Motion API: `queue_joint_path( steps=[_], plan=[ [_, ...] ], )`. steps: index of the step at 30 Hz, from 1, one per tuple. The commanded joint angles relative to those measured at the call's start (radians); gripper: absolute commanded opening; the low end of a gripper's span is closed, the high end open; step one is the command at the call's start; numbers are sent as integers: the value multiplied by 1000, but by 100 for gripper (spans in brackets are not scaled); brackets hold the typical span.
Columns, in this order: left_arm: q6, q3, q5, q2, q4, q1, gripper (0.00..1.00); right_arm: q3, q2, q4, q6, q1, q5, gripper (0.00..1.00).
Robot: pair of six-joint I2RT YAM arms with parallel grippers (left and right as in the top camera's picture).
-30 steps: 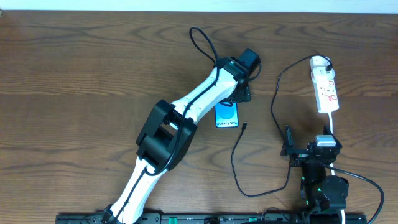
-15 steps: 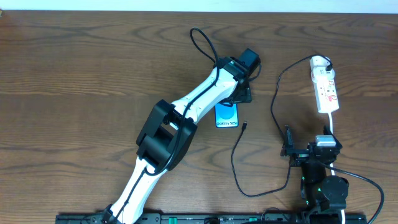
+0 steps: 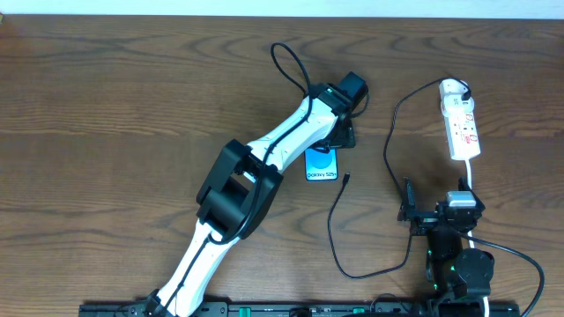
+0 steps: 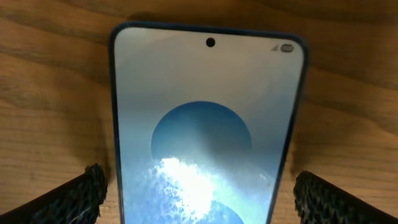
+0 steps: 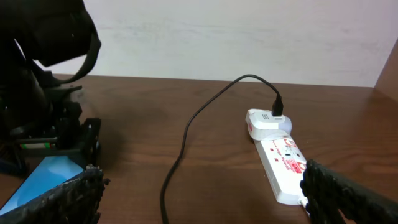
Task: Plug charger to phone and switch on socket
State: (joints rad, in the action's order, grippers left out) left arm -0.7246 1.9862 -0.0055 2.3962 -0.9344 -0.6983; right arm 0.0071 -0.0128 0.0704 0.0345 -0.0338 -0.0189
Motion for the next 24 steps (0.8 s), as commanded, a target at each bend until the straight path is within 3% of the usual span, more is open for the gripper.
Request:
queue_joint_path(
  steps=[1, 16, 24],
  plan=[
    [17, -6, -6, 36, -3, 1, 98, -2, 4, 4, 8, 9, -5, 99],
    [55, -6, -5, 68, -2, 1, 99, -2, 4, 4, 8, 9, -5, 99],
    [55, -6, -5, 68, -2, 1, 93, -2, 4, 4, 8, 9, -5, 99]
  ],
)
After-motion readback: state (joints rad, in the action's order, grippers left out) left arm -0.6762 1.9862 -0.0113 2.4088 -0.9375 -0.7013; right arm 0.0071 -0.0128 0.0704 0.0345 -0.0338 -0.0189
